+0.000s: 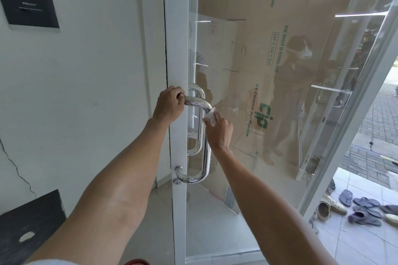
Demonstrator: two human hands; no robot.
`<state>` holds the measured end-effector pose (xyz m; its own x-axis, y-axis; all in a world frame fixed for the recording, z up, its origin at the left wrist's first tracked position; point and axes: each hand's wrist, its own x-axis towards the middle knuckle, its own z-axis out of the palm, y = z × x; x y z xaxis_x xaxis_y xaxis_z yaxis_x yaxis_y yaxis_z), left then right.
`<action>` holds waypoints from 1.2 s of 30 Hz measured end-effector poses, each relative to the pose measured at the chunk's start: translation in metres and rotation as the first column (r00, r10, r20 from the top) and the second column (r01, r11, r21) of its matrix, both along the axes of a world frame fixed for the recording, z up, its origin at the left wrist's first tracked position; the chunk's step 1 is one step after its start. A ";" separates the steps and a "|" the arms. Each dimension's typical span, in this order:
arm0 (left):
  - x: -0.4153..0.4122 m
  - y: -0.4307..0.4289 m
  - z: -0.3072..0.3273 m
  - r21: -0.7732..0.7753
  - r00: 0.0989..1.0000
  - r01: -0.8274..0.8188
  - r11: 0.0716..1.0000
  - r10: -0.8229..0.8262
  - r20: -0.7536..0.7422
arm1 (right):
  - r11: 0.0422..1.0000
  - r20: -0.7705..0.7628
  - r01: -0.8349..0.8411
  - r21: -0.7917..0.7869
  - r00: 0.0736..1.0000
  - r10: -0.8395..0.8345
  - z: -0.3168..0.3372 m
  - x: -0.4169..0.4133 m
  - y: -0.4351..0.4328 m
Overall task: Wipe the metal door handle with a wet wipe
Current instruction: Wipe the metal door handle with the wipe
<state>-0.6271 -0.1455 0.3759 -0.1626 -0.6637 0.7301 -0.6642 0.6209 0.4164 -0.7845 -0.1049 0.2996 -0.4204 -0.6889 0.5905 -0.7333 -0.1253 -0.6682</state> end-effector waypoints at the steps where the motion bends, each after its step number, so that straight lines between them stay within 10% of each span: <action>1: 0.000 0.000 0.000 0.002 1.000 -0.002 1.000 0.002 -0.005 | 1.000 0.041 -0.005 0.018 0.999 0.005 -0.008 0.002 0.003; 17: -0.003 0.003 -0.002 -0.016 0.998 0.010 1.000 -0.011 -0.060 | 0.999 -0.052 -0.021 -0.031 0.998 0.019 0.027 -0.001 -0.008; 36: -0.008 0.002 -0.001 0.015 0.993 -0.006 1.000 0.007 -0.119 | 0.977 0.252 -0.060 0.203 0.968 0.007 -0.051 0.002 0.009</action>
